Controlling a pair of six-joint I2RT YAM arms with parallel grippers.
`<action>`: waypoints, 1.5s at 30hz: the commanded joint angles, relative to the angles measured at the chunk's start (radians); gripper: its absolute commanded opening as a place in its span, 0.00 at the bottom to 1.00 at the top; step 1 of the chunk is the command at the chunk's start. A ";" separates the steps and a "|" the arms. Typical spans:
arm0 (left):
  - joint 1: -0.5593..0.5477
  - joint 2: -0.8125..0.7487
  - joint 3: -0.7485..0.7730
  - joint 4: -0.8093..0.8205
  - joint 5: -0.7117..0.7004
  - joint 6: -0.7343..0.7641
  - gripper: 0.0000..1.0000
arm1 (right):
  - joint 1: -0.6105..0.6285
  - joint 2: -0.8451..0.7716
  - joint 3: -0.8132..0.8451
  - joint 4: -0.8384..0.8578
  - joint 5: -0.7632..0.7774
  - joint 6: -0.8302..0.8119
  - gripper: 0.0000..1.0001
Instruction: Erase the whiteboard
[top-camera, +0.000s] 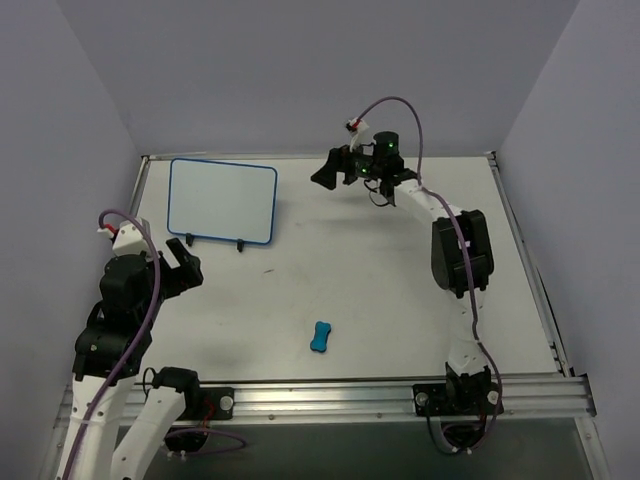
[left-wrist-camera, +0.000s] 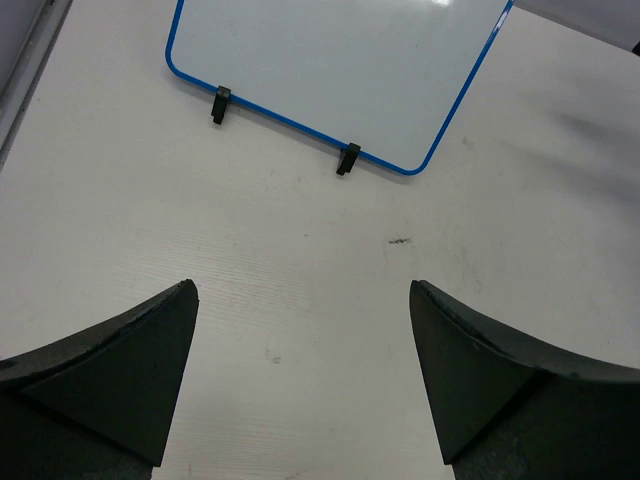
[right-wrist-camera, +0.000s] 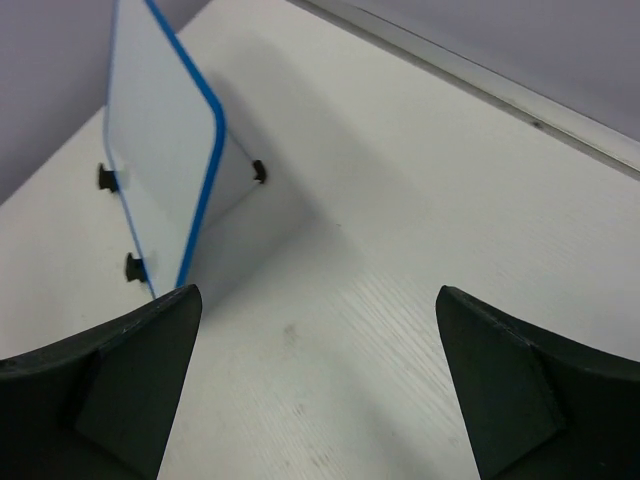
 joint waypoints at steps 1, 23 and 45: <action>0.030 0.011 0.005 0.059 0.028 0.019 0.94 | -0.001 -0.169 -0.046 -0.191 0.252 -0.164 1.00; 0.058 -0.006 0.068 0.005 -0.141 0.102 0.94 | 0.056 -1.430 -0.718 -0.763 1.312 0.080 1.00; 0.045 -0.242 -0.016 0.031 -0.078 0.137 0.94 | 0.211 -1.748 -0.722 -0.901 1.541 0.071 1.00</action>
